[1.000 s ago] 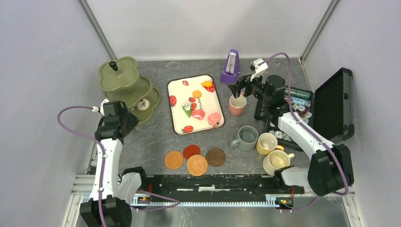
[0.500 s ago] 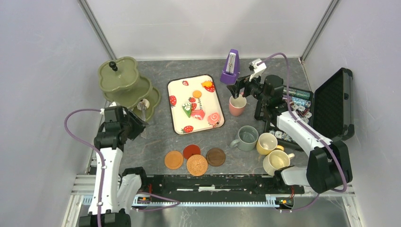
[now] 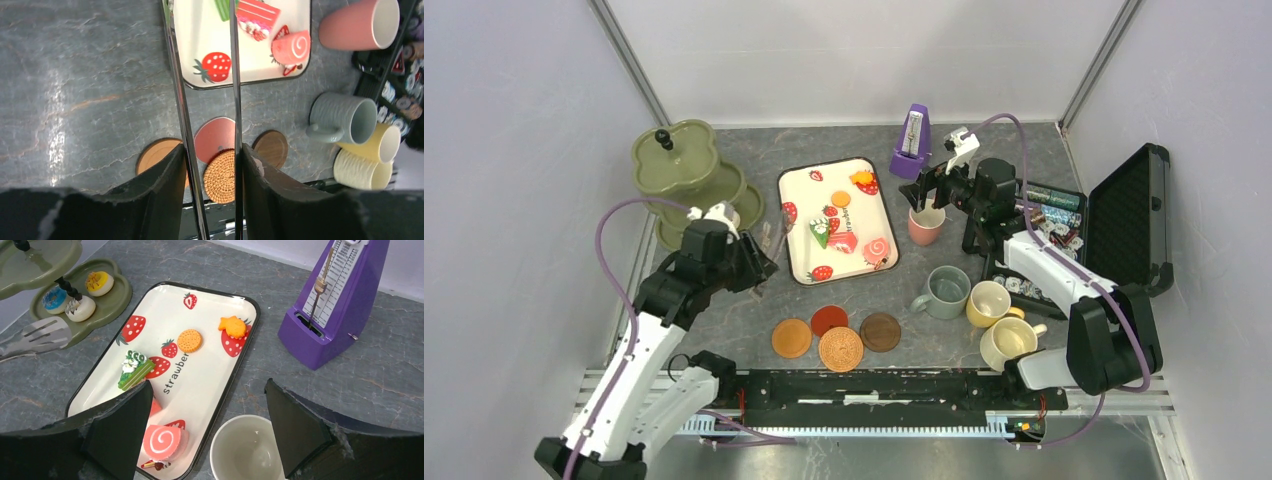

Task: Serve the afternoon tea

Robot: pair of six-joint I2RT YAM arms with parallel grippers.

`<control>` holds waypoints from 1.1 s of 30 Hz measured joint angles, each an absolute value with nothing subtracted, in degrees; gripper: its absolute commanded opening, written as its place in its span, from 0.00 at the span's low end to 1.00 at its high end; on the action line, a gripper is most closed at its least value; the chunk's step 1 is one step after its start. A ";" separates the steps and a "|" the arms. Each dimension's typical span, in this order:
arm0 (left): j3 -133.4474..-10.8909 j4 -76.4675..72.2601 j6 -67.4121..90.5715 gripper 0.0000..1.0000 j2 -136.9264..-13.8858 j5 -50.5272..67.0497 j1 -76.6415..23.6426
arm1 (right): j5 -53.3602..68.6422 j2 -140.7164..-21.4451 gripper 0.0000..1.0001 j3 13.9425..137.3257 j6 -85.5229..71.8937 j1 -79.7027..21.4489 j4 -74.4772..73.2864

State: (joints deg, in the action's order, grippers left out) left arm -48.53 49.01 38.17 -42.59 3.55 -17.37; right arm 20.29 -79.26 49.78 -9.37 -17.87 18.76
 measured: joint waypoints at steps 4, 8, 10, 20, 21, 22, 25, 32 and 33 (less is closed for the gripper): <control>-53.04 48.60 36.84 0.49 -47.05 -3.11 -27.64 | 20.56 -79.31 0.90 49.78 -9.39 -17.87 18.76; -58.15 48.25 35.51 0.48 -53.49 -11.42 -38.02 | 20.53 -79.29 0.91 49.78 -9.28 -17.87 18.72; -60.86 48.38 35.11 0.49 -57.23 -15.88 -42.35 | 20.47 -79.29 0.91 49.78 -9.10 -17.87 18.68; -64.93 50.26 34.76 0.51 -66.15 -27.38 -50.02 | 18.02 -79.24 0.92 49.80 -6.87 -17.87 17.39; -65.12 50.50 34.79 0.52 -66.98 -27.53 -50.02 | 17.82 -79.24 0.92 49.80 -6.61 -17.87 17.10; -65.23 50.57 34.79 0.52 -67.88 -27.53 -50.02 | 17.72 -79.24 0.92 49.80 -6.50 -17.87 16.91; -65.56 50.78 34.79 0.53 -71.48 -27.14 -50.02 | 17.50 -79.24 0.92 49.80 -6.07 -17.87 16.49; -65.76 50.87 34.81 0.54 -77.54 -26.37 -50.02 | 16.80 -79.24 0.92 49.80 -5.63 -17.87 15.73; -65.76 50.85 34.81 0.54 -78.00 -26.37 -50.02 | 16.64 -79.24 0.92 49.80 -5.61 -17.87 15.68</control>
